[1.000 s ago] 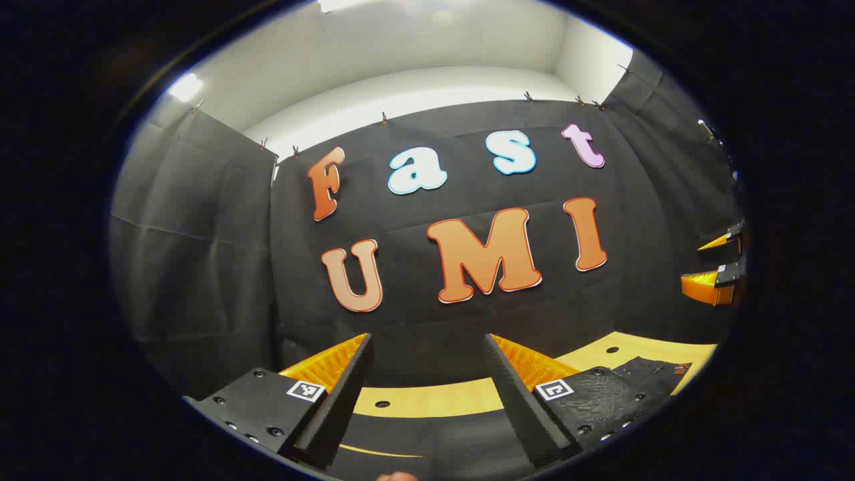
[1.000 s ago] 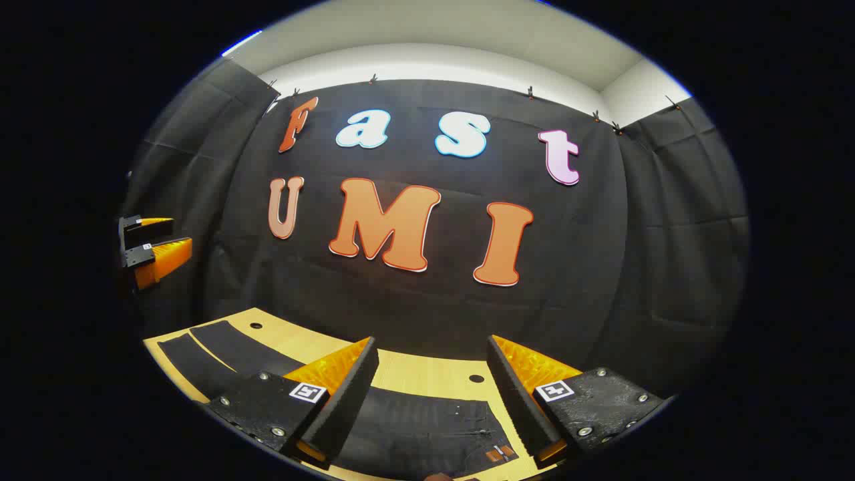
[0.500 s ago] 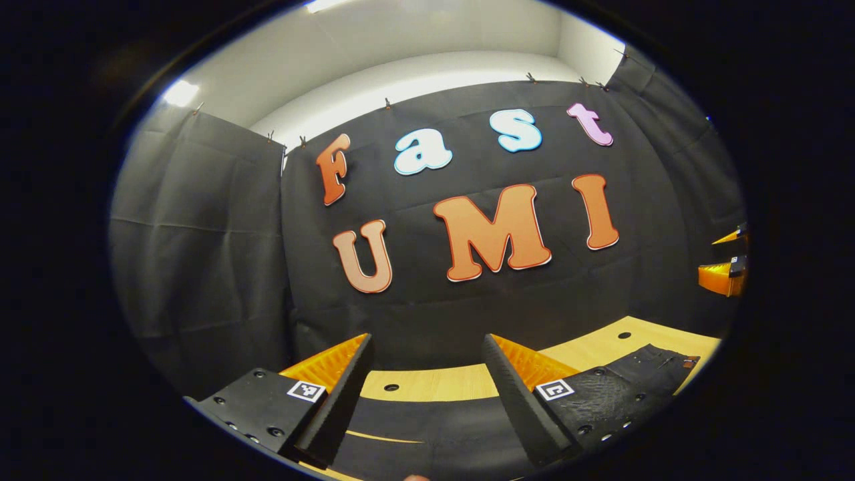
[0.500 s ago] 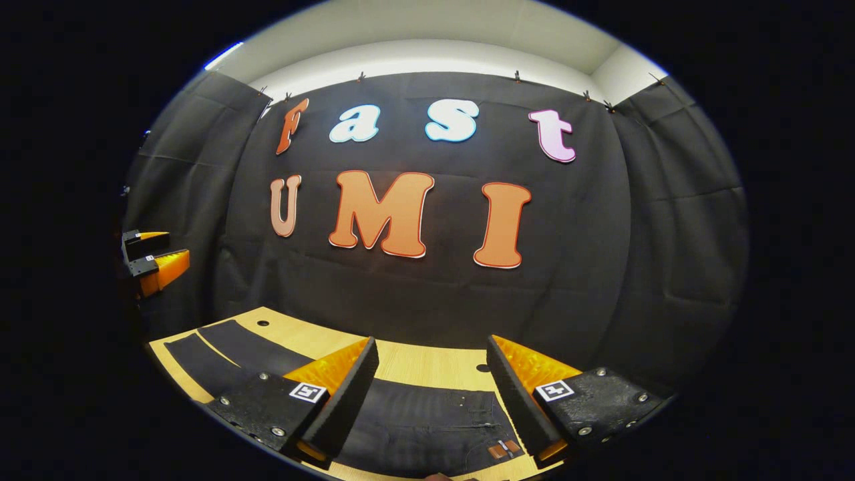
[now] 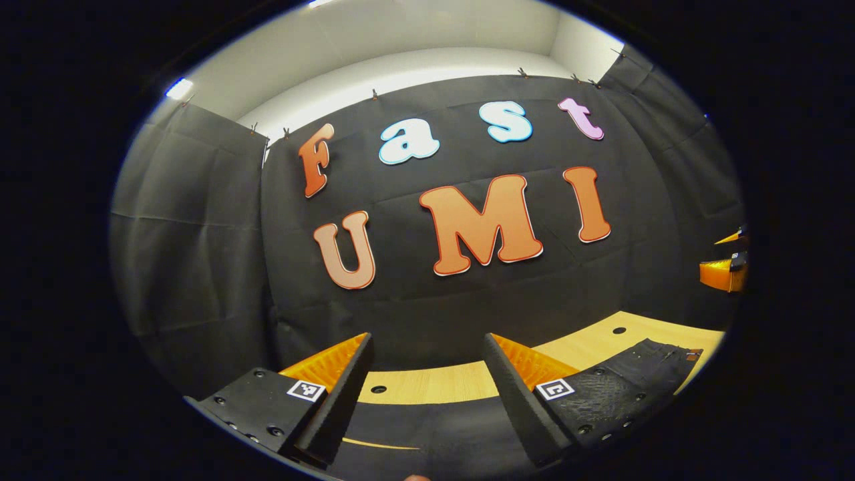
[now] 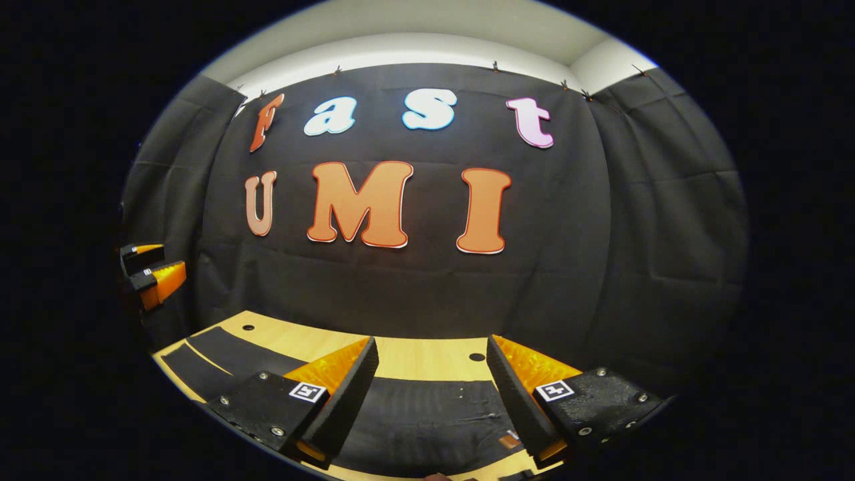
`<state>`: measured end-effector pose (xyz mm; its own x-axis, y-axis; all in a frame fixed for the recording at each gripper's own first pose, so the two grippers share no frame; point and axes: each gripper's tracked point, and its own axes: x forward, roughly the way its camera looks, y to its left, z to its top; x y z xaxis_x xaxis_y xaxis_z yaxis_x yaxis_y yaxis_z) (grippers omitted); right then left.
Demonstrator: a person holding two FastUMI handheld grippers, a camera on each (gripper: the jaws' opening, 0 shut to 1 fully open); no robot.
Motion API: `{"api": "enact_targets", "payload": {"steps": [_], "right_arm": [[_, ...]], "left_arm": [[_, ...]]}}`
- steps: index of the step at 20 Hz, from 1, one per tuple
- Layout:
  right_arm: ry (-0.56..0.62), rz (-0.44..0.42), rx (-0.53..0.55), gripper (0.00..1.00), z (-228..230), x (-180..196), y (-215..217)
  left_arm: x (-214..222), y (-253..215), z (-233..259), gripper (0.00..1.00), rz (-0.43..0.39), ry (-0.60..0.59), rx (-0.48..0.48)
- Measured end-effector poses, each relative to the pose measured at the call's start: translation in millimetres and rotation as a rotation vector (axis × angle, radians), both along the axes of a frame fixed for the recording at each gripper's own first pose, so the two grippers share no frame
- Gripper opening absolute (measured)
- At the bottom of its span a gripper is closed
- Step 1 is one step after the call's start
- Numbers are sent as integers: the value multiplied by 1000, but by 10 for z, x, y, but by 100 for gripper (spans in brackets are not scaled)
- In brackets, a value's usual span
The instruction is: Grasp the waist and the cuffs of the jeans and fold them to make the two legs overlap; first hold the waist and fold one-third of the jeans toward the cuffs, then hold the cuffs and fold the remaining one-third in the same direction to finish folding.
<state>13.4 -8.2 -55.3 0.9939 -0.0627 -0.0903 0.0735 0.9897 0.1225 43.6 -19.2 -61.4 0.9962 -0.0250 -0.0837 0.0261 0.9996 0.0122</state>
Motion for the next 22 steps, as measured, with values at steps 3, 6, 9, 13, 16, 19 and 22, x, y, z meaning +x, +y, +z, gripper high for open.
{"api": "enact_targets", "payload": {"steps": [3,6,9,13,16,19,22], "right_arm": [[87,-31,-40,98,-213,71,-96],[171,-87,-5,98,-414,73,-273],[307,-128,68,98,-790,75,-478],[525,-190,233,98,-1457,-42,-686],[710,-208,416,100,-2000,-141,-619],[837,-221,510,99,-2406,-229,-592],[929,-232,509,98,-2674,-292,-608]], "left_arm": [[85,321,-255,98,38,59,-21],[81,749,-606,98,87,151,-22],[29,1073,-1027,100,138,281,-73],[-162,1407,-1587,99,192,451,-169],[-336,1640,-2058,99,253,608,-263],[-528,1813,-2565,99,318,782,-340],[-820,1934,-2993,99,403,967,-453]]}}
